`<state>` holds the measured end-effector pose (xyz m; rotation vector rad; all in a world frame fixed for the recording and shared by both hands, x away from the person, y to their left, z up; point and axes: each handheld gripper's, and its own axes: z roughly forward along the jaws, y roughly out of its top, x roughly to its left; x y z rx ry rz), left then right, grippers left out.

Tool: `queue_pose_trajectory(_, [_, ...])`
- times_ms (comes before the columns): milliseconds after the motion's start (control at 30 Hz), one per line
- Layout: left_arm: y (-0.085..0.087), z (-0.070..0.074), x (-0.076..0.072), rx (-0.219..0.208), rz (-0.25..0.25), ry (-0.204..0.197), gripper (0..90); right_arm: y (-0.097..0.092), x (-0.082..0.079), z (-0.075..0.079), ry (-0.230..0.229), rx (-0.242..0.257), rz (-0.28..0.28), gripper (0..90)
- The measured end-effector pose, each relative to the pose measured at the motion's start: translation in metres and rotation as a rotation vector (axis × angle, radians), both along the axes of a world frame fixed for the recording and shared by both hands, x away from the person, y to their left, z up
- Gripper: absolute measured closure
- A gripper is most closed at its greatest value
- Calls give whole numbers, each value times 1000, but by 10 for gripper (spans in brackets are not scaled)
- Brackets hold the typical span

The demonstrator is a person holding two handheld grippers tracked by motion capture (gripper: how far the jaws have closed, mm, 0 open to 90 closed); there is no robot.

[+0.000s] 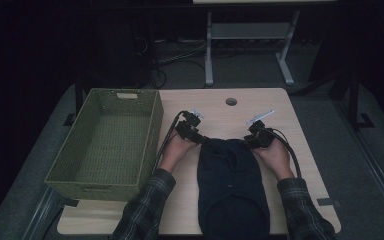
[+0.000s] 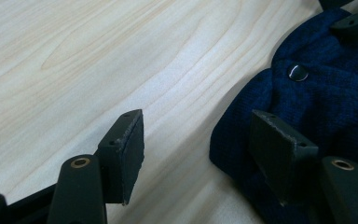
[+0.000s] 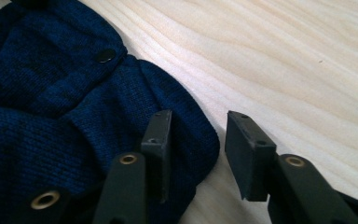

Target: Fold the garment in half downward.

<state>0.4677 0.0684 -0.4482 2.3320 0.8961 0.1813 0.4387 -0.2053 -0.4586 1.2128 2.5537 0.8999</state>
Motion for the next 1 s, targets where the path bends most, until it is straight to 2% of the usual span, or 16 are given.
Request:
queue_pose_trajectory(133, [-1, -3, 2, -6, -10, 2, 354, 0, 0, -1, 31, 25, -26, 654])
queue_pose_trajectory(233, [-1, -5, 2, -9, -17, 10, 356, 1, 0, -1, 31, 21, -26, 675])
queue_pose_trajectory(333, [-2, -7, 2, -23, -47, 25, 414, 2, -1, -1, 38, 27, -19, 726])
queue_pose_trajectory(533, [-2, -10, 2, -65, -63, 60, 558, 2, -1, -1, 39, 34, -16, 760])
queue_pose_trajectory(633, [-3, -11, 2, -92, -105, 81, 685, 2, -2, -1, 39, 36, -14, 770])
queue_pose_trajectory(700, [-4, -9, 1, -80, -121, 80, 755, 2, -2, -1, 33, 29, -9, 781])
queue_pose_trajectory(800, [-6, -8, -1, -77, -118, 80, 824, 3, -4, -1, 18, 26, -6, 795])
queue_pose_trajectory(900, [-7, -8, -1, -77, -99, 89, 850, 2, -6, -3, -5, 32, -8, 802])
queue_pose_trajectory(1000, [-7, -5, -3, -57, -97, 88, 857, 3, -8, -2, -13, 29, -8, 813])
